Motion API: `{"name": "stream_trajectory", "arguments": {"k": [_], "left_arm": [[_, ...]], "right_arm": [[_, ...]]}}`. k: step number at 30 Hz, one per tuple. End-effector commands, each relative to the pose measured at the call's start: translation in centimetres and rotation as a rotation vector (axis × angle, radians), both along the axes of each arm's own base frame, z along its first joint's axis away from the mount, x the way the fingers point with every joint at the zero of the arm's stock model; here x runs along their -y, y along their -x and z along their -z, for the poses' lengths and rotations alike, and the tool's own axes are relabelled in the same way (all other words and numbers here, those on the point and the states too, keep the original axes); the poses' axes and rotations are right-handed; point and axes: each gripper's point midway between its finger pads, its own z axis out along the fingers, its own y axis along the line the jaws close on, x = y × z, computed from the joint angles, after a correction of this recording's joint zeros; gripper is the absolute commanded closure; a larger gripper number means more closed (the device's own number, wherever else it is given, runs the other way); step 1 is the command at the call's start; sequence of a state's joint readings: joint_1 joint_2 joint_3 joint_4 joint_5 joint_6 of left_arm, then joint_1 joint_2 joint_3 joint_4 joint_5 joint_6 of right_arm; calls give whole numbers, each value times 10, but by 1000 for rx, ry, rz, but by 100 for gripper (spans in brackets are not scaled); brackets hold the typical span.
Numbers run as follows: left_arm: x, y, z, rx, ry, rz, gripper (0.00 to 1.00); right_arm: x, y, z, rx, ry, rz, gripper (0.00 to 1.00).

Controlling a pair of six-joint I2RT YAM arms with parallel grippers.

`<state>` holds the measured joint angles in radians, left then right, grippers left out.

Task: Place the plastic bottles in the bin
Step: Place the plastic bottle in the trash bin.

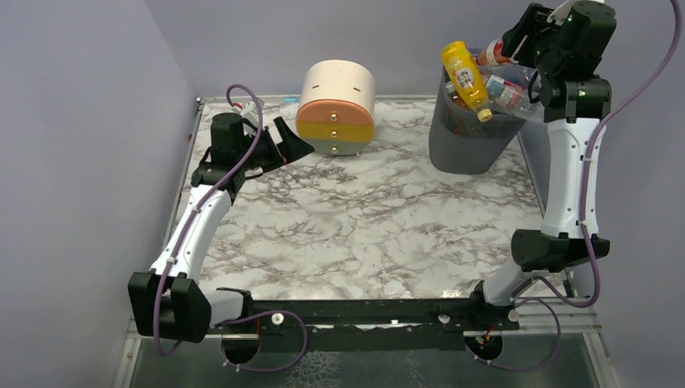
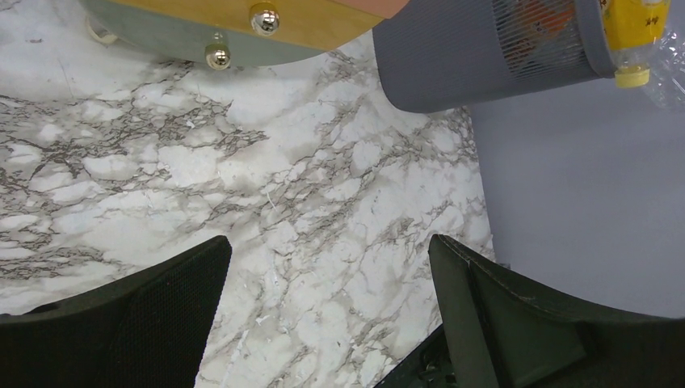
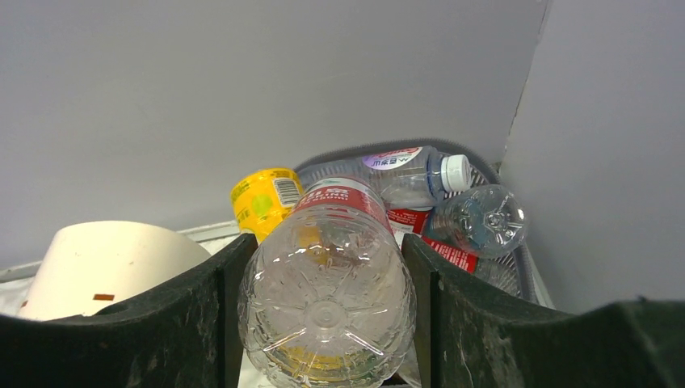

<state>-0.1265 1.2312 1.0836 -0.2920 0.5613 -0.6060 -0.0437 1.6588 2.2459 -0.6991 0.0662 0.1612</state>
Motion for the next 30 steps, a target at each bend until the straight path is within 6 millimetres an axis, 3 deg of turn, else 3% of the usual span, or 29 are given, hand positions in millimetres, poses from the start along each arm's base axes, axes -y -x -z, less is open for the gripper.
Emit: {"name": "stream_trajectory", "arguments": {"k": [1,5,12,21,30], "left_arm": [[2,-2,0,14,16,19,1],[4,-3,-1,13,22,21,1],[5,-5,-2,11,28,24,1],[13,-10,1,2,38,34,1],[23,-14,2,-2,34,44,1]], "right_arm": [[-4,17,-17,30,-21,-41,50],[-3,16,-11,9,-24,-45,50],[4,0,16,-55,-69,-57,49],[35,-6,36,-92,-134,-38,43],[49,-7,53,-111,-172,-41,39]]}}
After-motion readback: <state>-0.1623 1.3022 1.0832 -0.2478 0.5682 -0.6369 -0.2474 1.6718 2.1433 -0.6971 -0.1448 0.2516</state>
